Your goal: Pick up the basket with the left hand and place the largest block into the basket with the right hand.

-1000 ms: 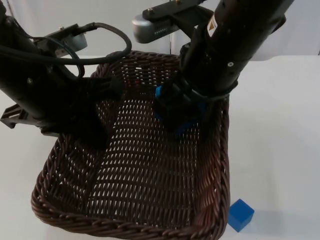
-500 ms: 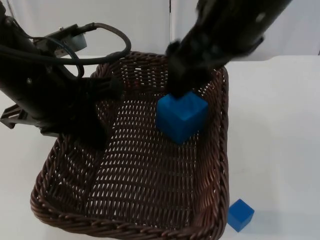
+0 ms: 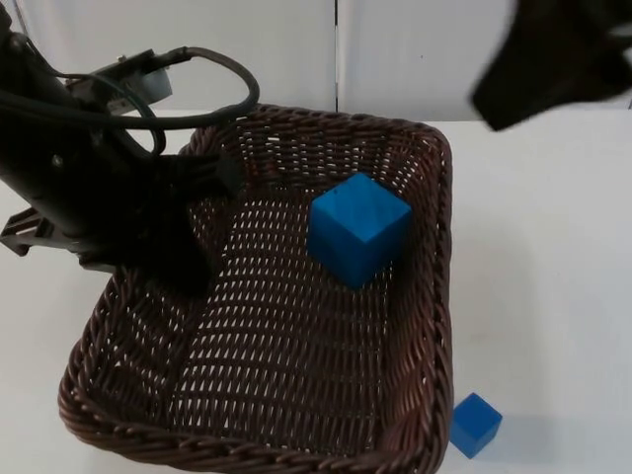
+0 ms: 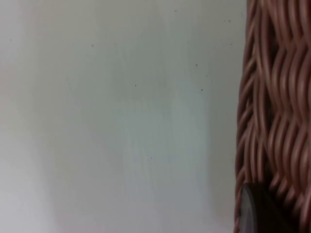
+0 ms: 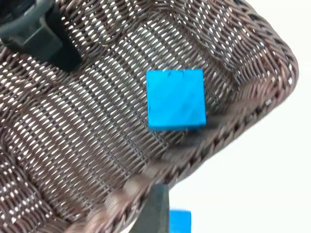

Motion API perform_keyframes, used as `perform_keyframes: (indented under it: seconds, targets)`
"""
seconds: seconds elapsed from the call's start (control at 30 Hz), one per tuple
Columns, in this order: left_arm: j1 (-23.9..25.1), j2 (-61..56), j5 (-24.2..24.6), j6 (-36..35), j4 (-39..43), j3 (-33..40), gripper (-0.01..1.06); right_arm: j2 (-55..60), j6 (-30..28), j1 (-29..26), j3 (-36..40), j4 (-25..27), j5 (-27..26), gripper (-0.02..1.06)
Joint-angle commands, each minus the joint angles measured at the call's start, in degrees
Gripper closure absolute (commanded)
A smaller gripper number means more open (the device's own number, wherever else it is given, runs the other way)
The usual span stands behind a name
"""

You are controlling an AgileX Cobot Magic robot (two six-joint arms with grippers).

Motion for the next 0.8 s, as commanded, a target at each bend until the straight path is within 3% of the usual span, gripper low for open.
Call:
perform_keyframes:
  seconds: [0.0, 0.23, 0.77]
  targets:
    - [-0.4, -0.5, 0.5, -0.2, -1.6, -0.5, 1.05, -3.1, 1.2, 0.2, 2.4, -0.2, -1.5, 0.26]
    - [-0.4, -0.5, 0.2, -0.2, -1.9, -0.5, 1.05, -13.0, 2.0, 0.2, 9.0, -0.2, -4.7, 0.26]
    - [-0.4, -0.1, -3.1, -0.2, -1.2, -0.5, 1.05, -16.1, 1.9, 0.2, 9.9, -0.4, -5.1, 0.26]
